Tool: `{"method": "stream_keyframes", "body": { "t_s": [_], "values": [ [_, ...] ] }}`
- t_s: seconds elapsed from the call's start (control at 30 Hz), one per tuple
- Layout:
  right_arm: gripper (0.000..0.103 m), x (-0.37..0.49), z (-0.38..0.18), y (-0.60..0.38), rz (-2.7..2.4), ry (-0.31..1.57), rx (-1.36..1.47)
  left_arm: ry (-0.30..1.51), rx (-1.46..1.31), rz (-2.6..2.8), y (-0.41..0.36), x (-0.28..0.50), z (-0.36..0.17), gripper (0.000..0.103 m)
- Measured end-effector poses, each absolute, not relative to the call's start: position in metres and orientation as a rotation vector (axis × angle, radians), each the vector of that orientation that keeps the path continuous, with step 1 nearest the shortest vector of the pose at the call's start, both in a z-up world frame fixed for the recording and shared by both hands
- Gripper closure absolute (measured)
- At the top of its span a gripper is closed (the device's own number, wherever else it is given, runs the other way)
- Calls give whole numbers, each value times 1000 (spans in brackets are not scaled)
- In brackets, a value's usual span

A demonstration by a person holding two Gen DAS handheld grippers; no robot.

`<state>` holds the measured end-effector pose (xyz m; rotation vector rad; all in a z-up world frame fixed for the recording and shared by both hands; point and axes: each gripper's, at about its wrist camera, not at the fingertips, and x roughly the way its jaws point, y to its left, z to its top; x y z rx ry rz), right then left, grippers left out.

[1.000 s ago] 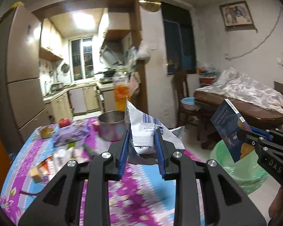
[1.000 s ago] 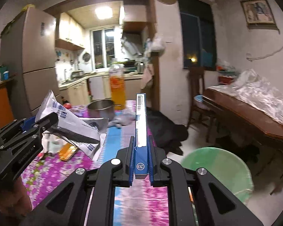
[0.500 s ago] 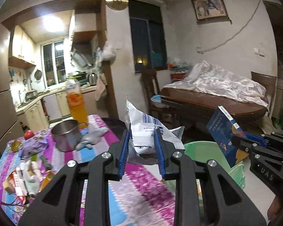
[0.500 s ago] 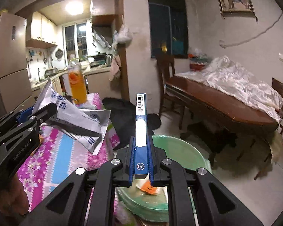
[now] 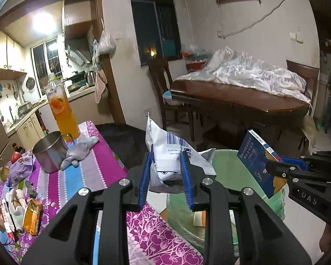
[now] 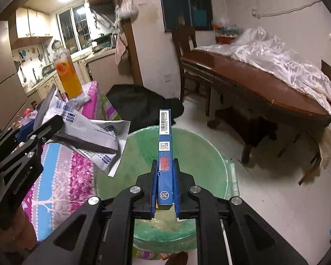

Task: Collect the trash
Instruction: 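Carry the bag and blue box to the green bin and release both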

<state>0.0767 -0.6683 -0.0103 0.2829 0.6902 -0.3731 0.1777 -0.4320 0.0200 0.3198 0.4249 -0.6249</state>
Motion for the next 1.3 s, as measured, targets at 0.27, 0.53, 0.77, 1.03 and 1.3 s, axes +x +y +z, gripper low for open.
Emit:
{"method": "stream_keyframes", "body": {
  "t_s": [0.27,0.53,0.77,1.03,1.3],
  "values": [
    [90,81,-23,-690,-408,717,289,462,330,-581,-430,192,12,78],
    [90,81,-27,-688,-409,734,287,471,342,-585,-434,193,10,77],
    [90,81,-28,-688,-408,738,290,472,347,-584,-436,193,9,77],
    [89,82,-28,-688,-407,734,293,479,353,-574,-438,194,4,75],
    [65,76,-24,-692,-401,702,320,495,336,-570,-436,200,0,43]
  ]
}}
